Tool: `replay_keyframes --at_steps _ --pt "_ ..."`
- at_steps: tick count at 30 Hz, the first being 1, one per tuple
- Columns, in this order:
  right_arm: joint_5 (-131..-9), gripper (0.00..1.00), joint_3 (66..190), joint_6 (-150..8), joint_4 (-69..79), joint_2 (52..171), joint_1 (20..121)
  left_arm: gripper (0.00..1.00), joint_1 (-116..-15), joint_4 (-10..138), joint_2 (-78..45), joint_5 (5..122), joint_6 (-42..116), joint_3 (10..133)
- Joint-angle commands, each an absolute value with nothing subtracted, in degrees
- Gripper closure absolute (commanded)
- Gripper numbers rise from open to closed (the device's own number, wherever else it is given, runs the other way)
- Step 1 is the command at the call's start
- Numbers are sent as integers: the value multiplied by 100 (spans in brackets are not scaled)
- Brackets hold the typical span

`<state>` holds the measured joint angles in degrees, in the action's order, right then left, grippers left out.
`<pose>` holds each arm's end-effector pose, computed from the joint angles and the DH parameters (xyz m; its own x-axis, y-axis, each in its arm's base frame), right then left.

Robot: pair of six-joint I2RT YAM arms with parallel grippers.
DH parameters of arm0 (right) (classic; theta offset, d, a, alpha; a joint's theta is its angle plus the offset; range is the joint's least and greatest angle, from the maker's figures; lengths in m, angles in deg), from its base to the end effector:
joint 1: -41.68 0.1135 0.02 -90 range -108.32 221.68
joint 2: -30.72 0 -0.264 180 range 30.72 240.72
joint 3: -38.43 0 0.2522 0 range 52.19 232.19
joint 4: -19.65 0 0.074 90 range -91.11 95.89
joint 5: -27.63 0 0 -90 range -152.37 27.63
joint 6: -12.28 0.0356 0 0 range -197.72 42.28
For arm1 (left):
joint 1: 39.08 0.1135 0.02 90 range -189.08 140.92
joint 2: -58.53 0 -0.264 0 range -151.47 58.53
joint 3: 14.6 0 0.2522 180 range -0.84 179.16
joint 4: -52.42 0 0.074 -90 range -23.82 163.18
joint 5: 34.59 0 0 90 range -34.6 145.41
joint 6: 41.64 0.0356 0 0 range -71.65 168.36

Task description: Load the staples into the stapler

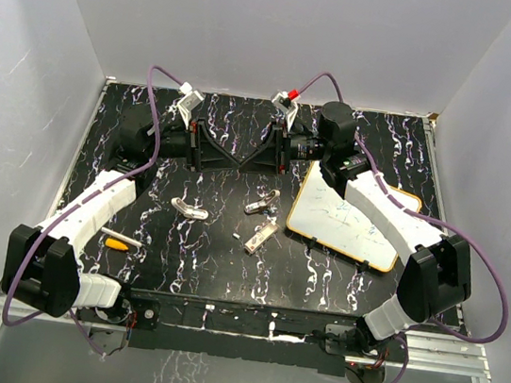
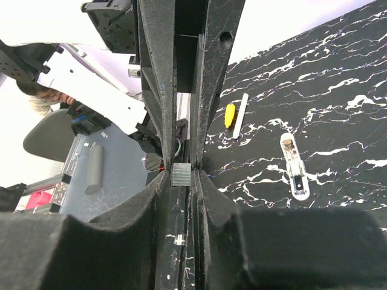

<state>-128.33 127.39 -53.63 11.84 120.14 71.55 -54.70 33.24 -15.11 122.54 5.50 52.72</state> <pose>0.2935 0.2060 0.3627 -0.5166 -0.1049 -0.8498 -0.8498 -0.0592 0.5238 0.2627 -0.1075 0.3586 -0.5025 -0.1340 -0.8541 0.8566 0.0563 -0.5128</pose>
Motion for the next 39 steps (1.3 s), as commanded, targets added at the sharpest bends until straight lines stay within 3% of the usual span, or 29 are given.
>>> replay_keyframes --at_steps 1,6,16,22,31,39 --pt "-12894 76 12753 -5338 1526 12024 7139 93 -5498 3267 -1359 12346 683 5497" --pt "-12879 69 12749 -5338 1519 12014 7139 94 -5492 3304 -1349 12348 724 5510" --pt "-12812 65 12633 -5405 1493 11928 7109 97 -5490 3528 -1316 12302 901 5549" --pt "-12631 62 12522 -5837 1169 11789 6897 98 -5472 4428 -1255 12070 1605 5756" --pt "-11818 61 12697 -8044 -610 11366 6464 99 -5664 7593 -1354 10343 4633 6561" --pt "-11186 61 12400 -9015 -1255 10792 5719 100 -6515 8595 -1932 8644 6110 6847"
